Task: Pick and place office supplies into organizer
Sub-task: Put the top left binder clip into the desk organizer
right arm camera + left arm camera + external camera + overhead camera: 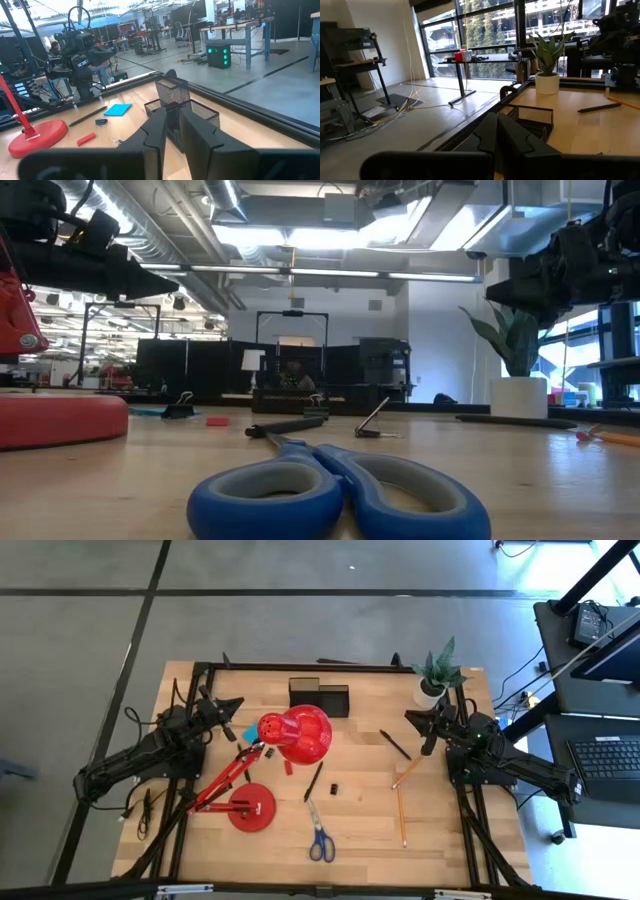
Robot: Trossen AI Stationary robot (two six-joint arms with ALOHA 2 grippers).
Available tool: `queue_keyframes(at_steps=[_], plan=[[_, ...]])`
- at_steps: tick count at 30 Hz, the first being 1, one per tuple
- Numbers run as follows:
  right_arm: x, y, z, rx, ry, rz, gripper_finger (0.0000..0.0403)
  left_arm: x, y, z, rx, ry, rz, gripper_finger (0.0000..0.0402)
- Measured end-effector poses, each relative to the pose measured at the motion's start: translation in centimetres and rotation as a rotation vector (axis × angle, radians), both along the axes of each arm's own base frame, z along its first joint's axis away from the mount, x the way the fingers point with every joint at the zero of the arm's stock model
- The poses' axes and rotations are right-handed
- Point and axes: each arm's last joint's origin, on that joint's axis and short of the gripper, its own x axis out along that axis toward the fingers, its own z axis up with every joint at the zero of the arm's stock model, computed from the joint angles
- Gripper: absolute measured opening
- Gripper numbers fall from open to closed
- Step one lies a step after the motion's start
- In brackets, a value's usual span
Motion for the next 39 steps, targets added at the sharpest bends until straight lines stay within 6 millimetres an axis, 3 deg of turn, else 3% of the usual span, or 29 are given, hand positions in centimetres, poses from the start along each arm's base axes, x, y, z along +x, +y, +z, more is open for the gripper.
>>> queue_keyframes(at_steps=[19,33,39], plan=[[0.0,0.0,0.0,-0.043,0.019,-0.002,0.0059,0.0,0.0,0.0,0.033,0.024,0.001,0.0011],[-0.04,-0.09,0.08,-0.048,0.013,-0.036,0.0059,0.18,-0.24,-0.01,-0.005,-0.001,-0.103,0.0153],[-0.04,-0.09,0.07,-0.048,0.014,-0.037,0.0059,0.18,-0.24,-0.02,-0.011,-0.004,-0.105,0.0186]])
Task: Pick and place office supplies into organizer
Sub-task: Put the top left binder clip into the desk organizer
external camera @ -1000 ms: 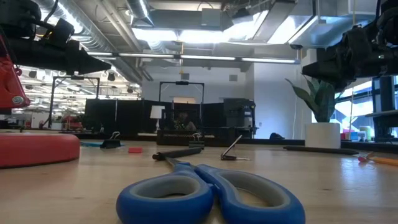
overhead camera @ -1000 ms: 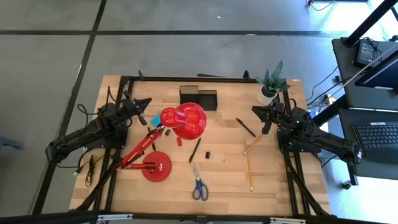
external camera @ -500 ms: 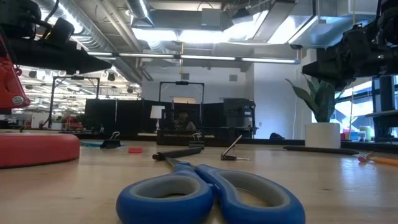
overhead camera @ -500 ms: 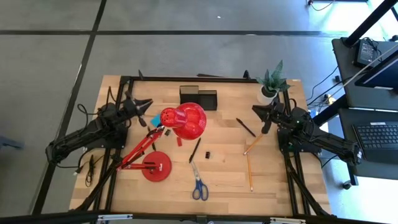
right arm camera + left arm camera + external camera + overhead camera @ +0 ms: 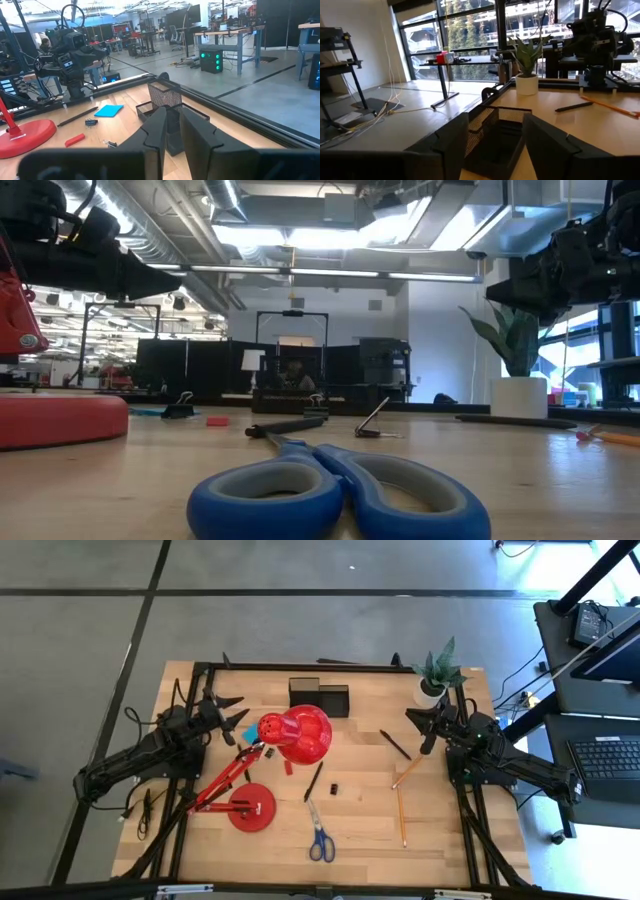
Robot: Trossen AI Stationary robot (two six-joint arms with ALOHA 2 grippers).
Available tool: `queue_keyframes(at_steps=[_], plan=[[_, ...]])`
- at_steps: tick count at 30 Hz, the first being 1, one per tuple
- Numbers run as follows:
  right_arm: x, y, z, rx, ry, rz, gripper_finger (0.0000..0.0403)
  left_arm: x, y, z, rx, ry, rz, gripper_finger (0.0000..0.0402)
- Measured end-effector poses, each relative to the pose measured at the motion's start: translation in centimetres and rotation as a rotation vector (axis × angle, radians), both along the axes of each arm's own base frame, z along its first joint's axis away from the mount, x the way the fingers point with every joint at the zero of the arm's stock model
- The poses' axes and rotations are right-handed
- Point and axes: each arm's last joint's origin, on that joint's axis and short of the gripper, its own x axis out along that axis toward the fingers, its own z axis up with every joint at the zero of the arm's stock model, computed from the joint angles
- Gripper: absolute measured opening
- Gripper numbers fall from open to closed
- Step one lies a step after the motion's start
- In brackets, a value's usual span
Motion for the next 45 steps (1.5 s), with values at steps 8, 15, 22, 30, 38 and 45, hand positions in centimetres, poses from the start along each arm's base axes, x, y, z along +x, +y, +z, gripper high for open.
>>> queue_keyframes(at_steps=[8,15,22,30,38,45], plan=[[0.0,0.0,0.0,-0.006,0.003,-0.001,0.0059,0.0,0.0,0.0,-0.071,-0.042,-0.007,0.0183],[0.0,0.0,0.0,-0.046,0.023,-0.003,0.0059,0.2,0.1,-0.3,-0.164,-0.046,-0.006,0.0182],[0.0,0.0,0.0,-0.063,0.031,-0.004,0.0059,1.0,0.6,-0.8,-0.197,0.008,0.0,0.0182],[0.0,0.0,0.0,-0.074,0.036,-0.007,0.0059,2.2,1.2,-0.7,-0.239,0.084,0.001,0.0182],[0.0,0.0,0.0,-0.074,0.036,-0.006,0.0059,4.7,1.0,0.6,-0.216,0.173,-0.089,0.0182],[0.0,0.0,0.0,-0.074,0.036,-0.006,0.0059,7.4,0.7,1.3,-0.201,0.293,-0.132,0.0182]])
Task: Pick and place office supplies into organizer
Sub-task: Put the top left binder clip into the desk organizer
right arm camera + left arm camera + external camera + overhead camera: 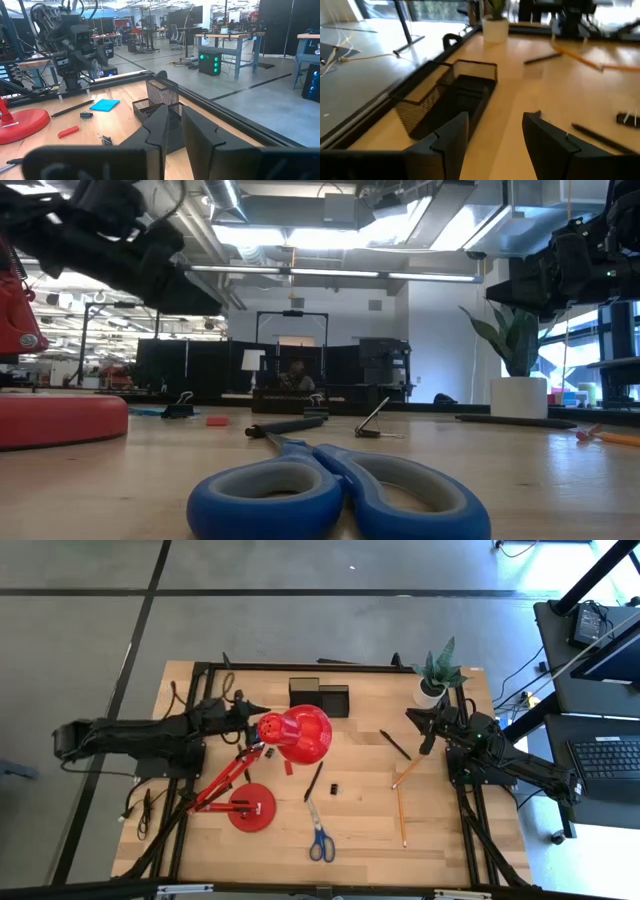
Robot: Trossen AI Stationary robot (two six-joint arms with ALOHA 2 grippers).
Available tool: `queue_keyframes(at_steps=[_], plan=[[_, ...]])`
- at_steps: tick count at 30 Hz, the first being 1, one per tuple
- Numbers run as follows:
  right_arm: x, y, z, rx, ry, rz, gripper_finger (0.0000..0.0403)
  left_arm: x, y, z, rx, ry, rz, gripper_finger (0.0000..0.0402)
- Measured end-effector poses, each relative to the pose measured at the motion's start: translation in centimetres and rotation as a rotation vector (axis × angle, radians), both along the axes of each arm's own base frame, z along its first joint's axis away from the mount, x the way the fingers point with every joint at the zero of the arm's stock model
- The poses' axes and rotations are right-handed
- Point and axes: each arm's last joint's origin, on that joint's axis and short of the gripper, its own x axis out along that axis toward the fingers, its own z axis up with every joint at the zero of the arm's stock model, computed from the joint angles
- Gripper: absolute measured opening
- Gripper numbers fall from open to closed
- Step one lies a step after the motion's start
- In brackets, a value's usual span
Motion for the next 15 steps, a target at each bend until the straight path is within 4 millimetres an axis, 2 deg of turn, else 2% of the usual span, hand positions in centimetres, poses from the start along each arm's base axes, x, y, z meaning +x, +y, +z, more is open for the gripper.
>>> queue_keyframes(at_steps=[15], plan=[[0.0,0.0,0.0,0.0,0.0,0.003,0.0059,5.2,-0.7,-0.1,-0.014,0.189,-0.07,0.0182]])
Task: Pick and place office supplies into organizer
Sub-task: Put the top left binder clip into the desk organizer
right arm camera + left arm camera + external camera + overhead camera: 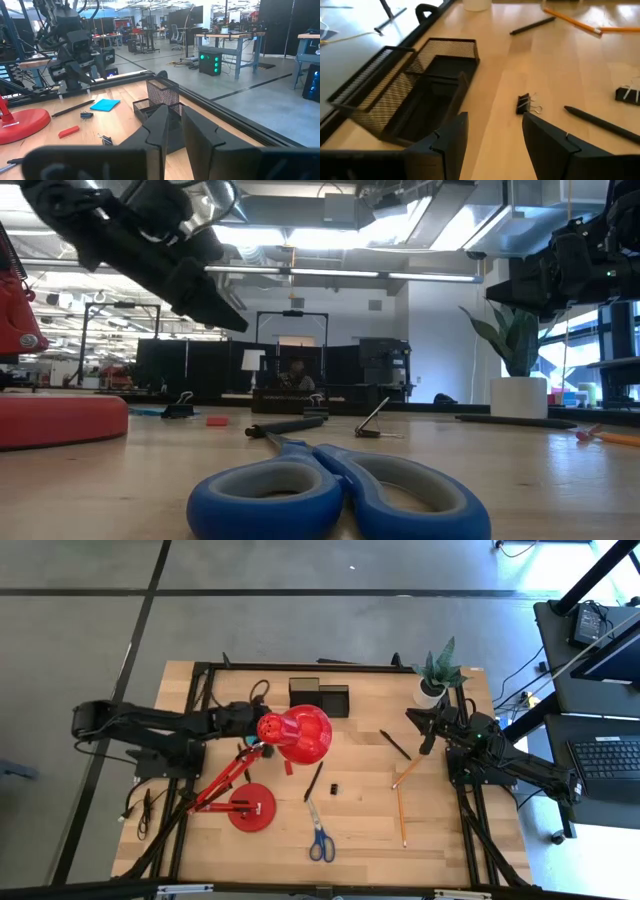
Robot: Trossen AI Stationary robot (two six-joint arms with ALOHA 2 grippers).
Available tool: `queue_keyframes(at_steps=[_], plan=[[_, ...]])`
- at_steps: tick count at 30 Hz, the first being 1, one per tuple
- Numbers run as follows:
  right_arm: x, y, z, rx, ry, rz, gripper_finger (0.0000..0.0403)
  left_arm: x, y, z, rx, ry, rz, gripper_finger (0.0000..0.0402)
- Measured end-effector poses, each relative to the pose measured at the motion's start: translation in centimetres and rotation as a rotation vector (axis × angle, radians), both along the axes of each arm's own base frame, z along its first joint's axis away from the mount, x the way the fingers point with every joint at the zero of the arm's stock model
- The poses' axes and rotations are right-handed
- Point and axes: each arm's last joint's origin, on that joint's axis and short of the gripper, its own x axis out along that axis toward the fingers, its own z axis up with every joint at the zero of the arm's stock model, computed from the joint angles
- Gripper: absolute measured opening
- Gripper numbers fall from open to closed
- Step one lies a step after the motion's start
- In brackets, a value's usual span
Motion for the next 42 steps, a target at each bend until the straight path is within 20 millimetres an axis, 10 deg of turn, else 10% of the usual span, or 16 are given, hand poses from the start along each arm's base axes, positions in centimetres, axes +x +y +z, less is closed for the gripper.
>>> queue_keyframes(at_steps=[42], plan=[[0.0,0.0,0.0,0.001,0.0,-0.001,0.0059,5.8,-5.4,0.3,-0.065,0.455,0.138,0.0182]])
